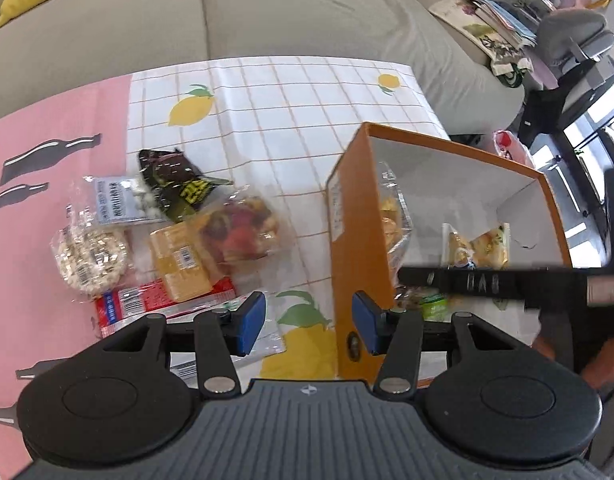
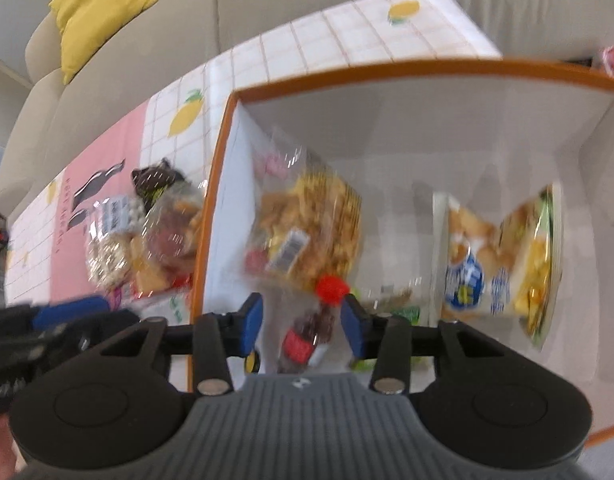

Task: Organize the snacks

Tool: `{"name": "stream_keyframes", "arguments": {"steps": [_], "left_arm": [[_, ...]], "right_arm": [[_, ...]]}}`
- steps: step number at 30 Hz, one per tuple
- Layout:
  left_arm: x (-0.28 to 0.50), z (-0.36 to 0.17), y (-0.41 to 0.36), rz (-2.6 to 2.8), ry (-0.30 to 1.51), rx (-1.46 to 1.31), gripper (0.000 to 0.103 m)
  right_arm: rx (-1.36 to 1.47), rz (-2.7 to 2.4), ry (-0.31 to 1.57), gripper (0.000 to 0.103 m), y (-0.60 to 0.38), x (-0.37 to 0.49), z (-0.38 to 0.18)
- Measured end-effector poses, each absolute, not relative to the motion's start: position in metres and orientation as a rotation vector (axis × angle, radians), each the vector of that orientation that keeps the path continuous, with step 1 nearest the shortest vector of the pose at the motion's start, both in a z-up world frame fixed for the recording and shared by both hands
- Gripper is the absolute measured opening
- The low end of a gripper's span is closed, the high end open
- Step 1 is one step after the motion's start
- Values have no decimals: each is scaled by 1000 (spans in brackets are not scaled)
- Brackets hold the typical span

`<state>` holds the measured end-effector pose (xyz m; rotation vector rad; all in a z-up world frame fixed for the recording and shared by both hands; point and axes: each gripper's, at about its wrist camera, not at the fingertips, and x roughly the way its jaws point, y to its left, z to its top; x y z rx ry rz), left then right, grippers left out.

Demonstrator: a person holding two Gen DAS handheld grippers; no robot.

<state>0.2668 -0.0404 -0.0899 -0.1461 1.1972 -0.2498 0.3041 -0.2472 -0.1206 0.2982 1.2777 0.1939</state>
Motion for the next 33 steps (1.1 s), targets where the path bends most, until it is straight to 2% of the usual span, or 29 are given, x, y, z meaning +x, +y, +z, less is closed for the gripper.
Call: {"name": "stream_keyframes", "arguments": {"steps": [6,19,33], "left_arm": [[260,-94,-19,-208,1193,-147,59],[240,-97,27,-136,1175,-148,59],[182,-74,50,-152,1016,-102,59]], "right_arm": [[358,139,1295,25,-239,332,-143],[294,78,1321,26,-224,350,-174],[288,184,1046,28,-212,266,-85]]}}
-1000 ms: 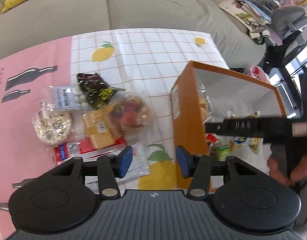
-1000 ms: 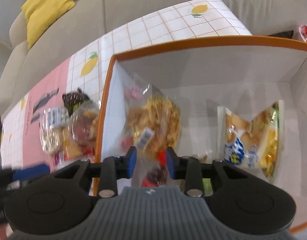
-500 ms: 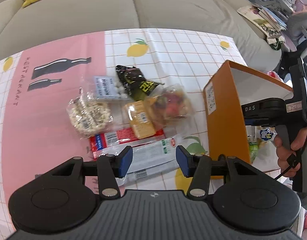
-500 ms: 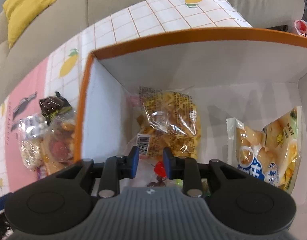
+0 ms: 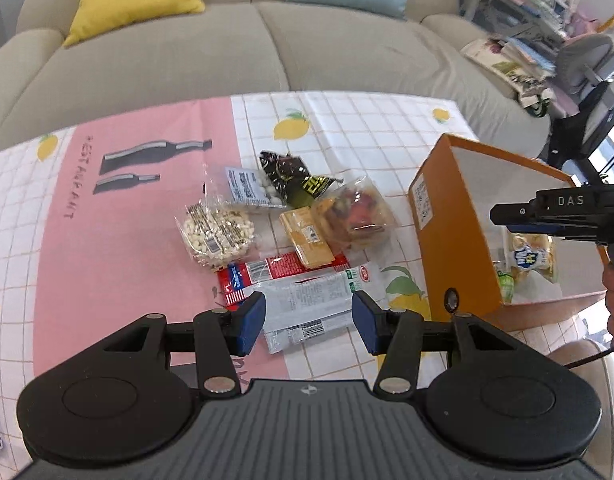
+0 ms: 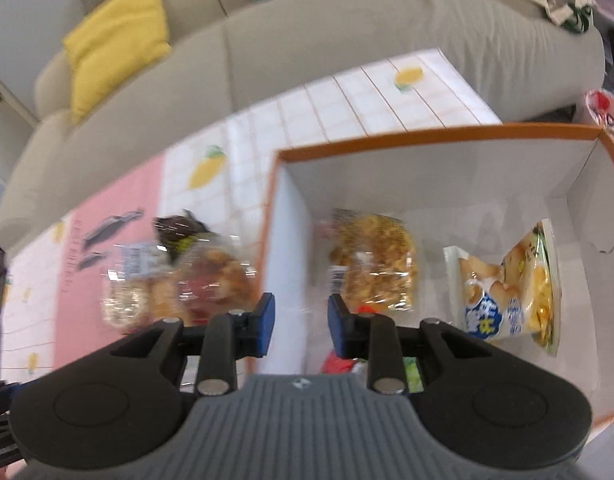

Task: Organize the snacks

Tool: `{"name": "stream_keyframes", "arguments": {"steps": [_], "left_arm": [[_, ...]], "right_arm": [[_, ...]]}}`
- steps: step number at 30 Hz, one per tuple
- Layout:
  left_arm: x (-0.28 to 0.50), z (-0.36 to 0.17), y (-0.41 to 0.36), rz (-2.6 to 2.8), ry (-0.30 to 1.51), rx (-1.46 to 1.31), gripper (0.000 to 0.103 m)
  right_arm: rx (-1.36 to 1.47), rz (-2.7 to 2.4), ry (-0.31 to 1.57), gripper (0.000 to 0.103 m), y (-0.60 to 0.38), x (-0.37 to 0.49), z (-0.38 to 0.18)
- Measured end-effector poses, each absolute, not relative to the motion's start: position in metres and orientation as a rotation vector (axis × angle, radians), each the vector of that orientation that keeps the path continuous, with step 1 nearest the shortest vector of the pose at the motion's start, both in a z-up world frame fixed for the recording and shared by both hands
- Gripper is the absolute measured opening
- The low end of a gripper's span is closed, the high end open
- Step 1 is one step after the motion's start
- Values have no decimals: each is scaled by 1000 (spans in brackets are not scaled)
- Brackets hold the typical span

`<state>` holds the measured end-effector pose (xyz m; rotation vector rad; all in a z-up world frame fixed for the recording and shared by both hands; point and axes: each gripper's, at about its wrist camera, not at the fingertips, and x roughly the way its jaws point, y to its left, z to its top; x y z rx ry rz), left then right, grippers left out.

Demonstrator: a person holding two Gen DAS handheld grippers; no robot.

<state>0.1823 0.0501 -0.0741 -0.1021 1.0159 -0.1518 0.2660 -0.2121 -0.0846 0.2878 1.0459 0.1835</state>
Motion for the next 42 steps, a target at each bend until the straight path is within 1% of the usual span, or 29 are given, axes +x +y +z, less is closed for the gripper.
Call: {"name": "stream_keyframes", "arguments": {"steps": [2,4,7,14,19,23,25,27,35,38,39,40,42], "left_arm": [[174,-71,53,-154,987,-101,59],[165,-68,57,-153,959,-105,59],[152,-66,66,-155,925,-124,59],[129,-74,90,-157,884,-147,59],[118,-87,102,-158,880,-149,59],[120,-96,107,-147,887,-145,60],[124,-100,108,-155,886,-149,64],[129,-105,109,-171,891,-147,65],[155,-130,100,-233,930,-77,65],[166,-140,94,-269,946,-27,65],[170,-143,93,-278,951,-19,64],[176,-146,90,-291,956,-9,65],[185,-151,84,-324,963,14,65]], "right_arm": [[270,200,994,29,-201,249,-75],[246,218,947,33,-192,233,-65],[200,251,887,35,-170,209,-56],[84,313,806,37,-120,161,-62],[26,344,813,38,-95,141,-83],[-15,360,847,38,-83,143,-100],[-33,363,852,45,-80,145,-106],[-53,371,855,47,-77,151,-110],[-182,382,892,47,-68,176,-138],[-210,379,935,44,-67,183,-154],[-210,382,952,39,-67,184,-159],[-209,383,971,36,-67,187,-165],[-206,384,987,36,-68,188,-172]]}}
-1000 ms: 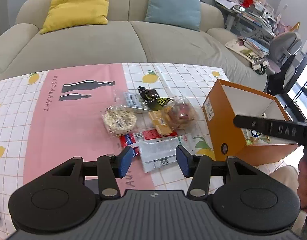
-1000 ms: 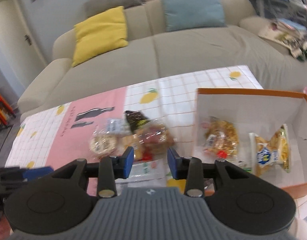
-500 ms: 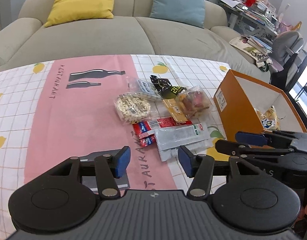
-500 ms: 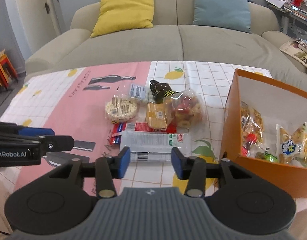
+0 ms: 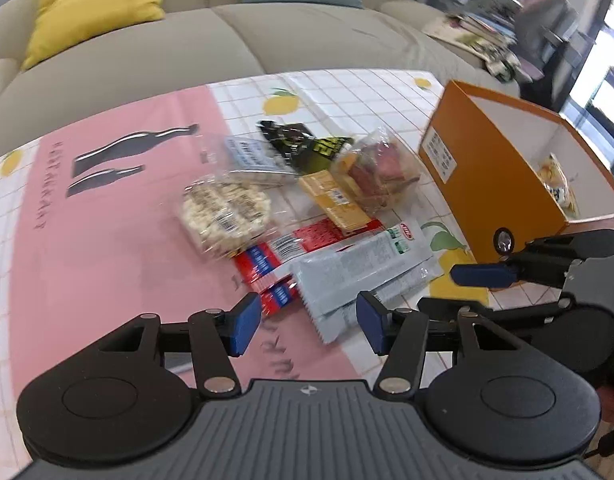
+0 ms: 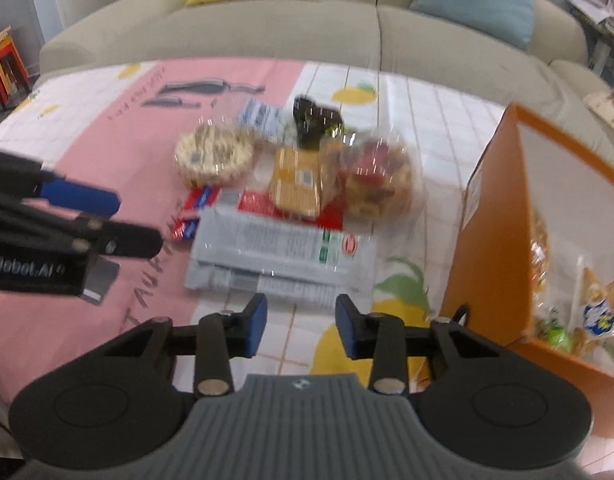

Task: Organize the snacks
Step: 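Grasp the two white sauce sachets with the left tool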

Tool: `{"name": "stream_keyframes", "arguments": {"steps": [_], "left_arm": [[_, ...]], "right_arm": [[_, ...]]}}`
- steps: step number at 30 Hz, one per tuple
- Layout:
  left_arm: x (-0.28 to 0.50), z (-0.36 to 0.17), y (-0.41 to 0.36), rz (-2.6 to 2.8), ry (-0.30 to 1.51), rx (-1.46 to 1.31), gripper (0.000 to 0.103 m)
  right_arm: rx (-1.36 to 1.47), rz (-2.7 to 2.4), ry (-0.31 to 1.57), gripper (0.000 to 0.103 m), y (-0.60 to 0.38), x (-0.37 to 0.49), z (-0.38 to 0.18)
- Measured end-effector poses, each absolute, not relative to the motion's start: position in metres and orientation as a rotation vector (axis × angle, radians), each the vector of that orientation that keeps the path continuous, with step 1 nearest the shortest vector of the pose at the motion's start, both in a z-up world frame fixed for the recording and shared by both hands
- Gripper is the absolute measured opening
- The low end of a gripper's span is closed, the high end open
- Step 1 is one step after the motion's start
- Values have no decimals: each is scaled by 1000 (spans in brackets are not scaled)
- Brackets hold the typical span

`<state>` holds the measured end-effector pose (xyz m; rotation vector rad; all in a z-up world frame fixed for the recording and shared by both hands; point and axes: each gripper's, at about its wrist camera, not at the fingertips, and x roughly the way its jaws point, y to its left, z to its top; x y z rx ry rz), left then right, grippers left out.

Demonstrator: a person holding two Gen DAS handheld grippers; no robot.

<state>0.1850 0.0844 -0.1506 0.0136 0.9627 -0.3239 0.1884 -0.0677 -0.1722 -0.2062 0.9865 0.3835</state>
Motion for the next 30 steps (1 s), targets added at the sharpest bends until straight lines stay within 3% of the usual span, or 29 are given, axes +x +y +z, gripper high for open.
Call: {"name": "stream_keyframes", "arguments": {"steps": [2,7,19,24,26,30], "left_arm": [[194,-156,77,-372,972,57,65],[210,-168,54,-492,972,234,75],[213,-194,4,-732,934,708,80],[217,-198,-6,-772,926,741,83],[220,-198,-7,-776,936,719,83],[222,-197,-3,-750,964,648,68]], "right_arm": [[-205,374,995,36,-69,191,-179],[-161,355,1027,22,-77,204,-192],[-59,375,1008,20,-91,208,-204],[-15,381,1003,20,-93,211,-205],[13,373,1010,15,-96,213,-205],[62,366,1019,14,-101,216,-206]]}}
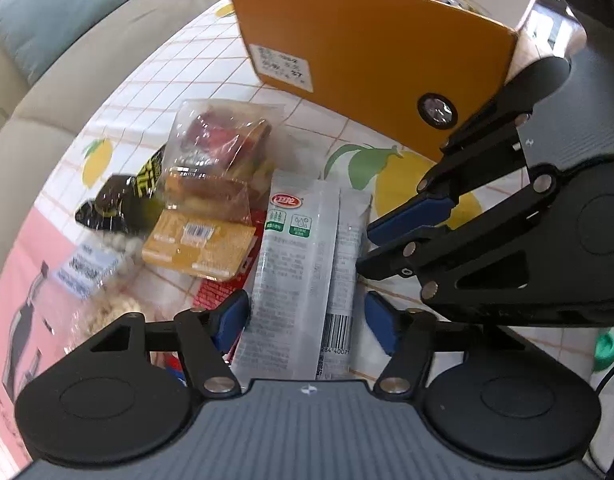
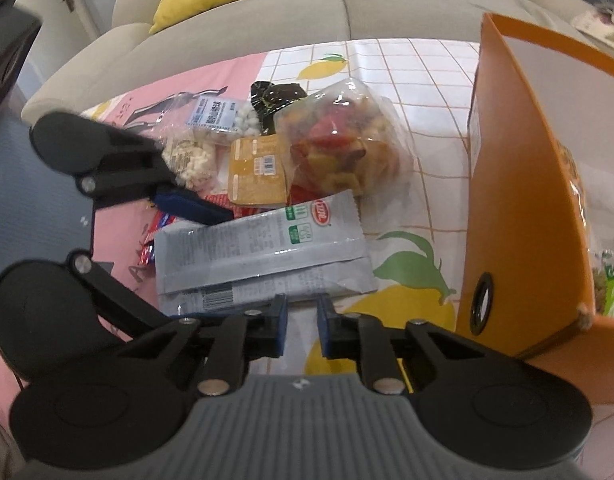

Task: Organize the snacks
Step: 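Grasp the two white sauce sachets with the left tool, then grasp the clear bag of dried fruit with the right tool while the left tool lifts the sachets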

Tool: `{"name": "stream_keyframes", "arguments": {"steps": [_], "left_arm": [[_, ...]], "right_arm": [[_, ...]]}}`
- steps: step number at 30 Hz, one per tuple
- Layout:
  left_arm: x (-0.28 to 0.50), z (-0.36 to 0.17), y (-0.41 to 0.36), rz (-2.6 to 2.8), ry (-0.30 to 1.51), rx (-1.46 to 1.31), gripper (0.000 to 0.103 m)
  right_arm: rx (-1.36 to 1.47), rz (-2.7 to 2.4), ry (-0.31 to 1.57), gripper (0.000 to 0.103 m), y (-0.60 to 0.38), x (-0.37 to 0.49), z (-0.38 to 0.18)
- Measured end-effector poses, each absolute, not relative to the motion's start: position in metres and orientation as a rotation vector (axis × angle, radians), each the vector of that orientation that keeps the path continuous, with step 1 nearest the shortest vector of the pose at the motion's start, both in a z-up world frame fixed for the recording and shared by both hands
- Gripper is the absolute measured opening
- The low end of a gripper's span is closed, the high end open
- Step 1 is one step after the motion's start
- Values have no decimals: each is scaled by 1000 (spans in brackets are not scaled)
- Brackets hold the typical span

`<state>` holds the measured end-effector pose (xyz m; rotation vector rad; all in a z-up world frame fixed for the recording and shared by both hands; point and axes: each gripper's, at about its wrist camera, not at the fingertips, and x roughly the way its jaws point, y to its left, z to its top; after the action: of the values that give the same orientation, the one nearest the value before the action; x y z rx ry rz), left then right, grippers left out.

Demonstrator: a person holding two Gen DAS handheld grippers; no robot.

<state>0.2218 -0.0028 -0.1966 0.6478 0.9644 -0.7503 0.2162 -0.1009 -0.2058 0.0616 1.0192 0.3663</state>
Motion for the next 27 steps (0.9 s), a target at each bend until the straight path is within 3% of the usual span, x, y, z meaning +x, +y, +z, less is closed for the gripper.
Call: {"name": "stream_keyframes", "arguments": {"steps": [7,15,24,27], "left_arm": [[213,-193,0,-616,988,595,57],[195,-182,24,-411,1017,322,53],[190,-157,78,-201,979,3,53],[201,-156,88,-147,985,-46,53]], "right_arm": [[60,355,1009,19,-102,213,-203],[-4,358,940,28,-100,200,-185],[-185,333,810,64,-76,213,-159],[-170,301,803,70,-72,232,-156]]}}
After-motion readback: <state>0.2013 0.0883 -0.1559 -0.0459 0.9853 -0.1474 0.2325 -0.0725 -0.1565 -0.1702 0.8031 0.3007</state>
